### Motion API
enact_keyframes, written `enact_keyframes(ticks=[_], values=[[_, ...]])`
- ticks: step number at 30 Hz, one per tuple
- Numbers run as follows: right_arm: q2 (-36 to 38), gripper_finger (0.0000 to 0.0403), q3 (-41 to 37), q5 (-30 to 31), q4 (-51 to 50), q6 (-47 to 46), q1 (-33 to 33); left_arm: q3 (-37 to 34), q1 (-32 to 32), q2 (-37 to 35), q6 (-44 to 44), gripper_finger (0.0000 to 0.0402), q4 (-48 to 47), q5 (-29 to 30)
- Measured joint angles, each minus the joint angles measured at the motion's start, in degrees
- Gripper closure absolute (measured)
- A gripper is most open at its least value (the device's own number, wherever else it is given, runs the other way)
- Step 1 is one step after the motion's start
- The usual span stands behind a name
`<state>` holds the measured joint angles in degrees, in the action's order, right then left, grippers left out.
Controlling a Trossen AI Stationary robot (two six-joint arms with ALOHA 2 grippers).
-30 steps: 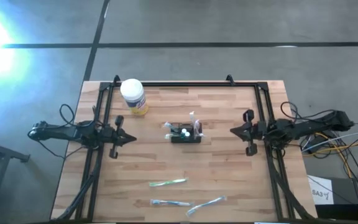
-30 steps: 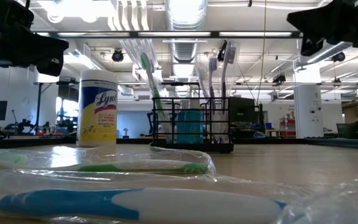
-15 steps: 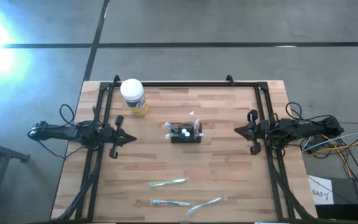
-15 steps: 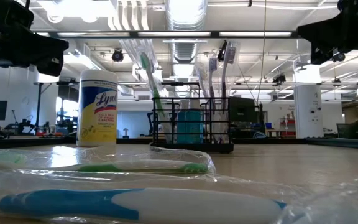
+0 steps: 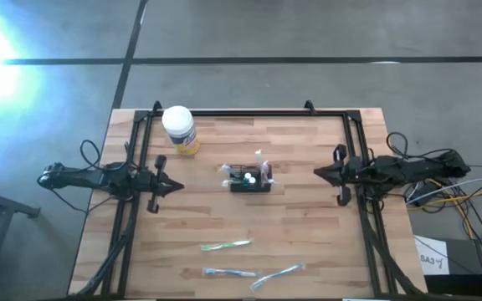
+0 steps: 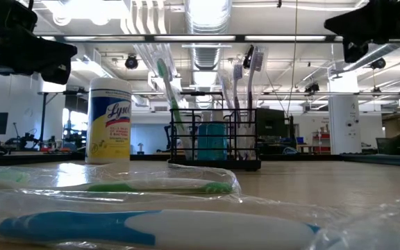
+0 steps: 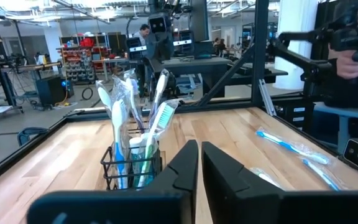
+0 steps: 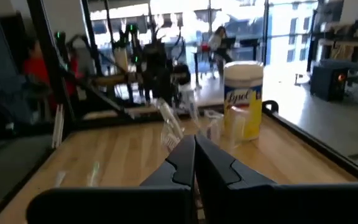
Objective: Pick & Place toothbrushing station
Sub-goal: Put the bottom blue toothbrush into the black wire organizer
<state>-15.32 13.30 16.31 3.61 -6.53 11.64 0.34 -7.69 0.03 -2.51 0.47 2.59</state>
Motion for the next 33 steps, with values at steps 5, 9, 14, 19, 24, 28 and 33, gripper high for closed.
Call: enact_keyframes(ticks=[5,9,14,19,24,28,33], values=[[-12.8,0.0394,12.0,-1.3,-11.7,-1.7,3.9,0.0,0.0,0.0,-0.8,0.0373,0.1,0.0],[-24.5,0.0394,22.5,-1.3,-19.5,-3.5,7.8,0.0,0.0,0.0,-1.4,0.0378,0.6,0.1],[-37.5,0.0394,36.1,-1.3,-32.6,-10.5,9.9,0.0,0.0,0.0,-1.4,0.0383,0.9,0.1],[-50.3,0.0394,47.2,-1.8,-47.4,-17.0,12.5,0.0,0.0,0.0,-1.4,0.0383,1.0,0.1],[-62.2,0.0391,55.1,-2.9,-52.7,-18.7,15.8,0.0,0.0,0.0,-0.8,0.0386,1.0,0.1],[-69.9,0.0363,60.5,-7.1,-52.7,-20.4,18.3,0.1,0.0,0.0,-0.9,0.0388,1.0,0.1],[-79.0,0.0306,67.1,-9.5,-52.8,-21.6,22.8,0.2,0.0,0.0,-0.9,0.0389,1.0,0.1]])
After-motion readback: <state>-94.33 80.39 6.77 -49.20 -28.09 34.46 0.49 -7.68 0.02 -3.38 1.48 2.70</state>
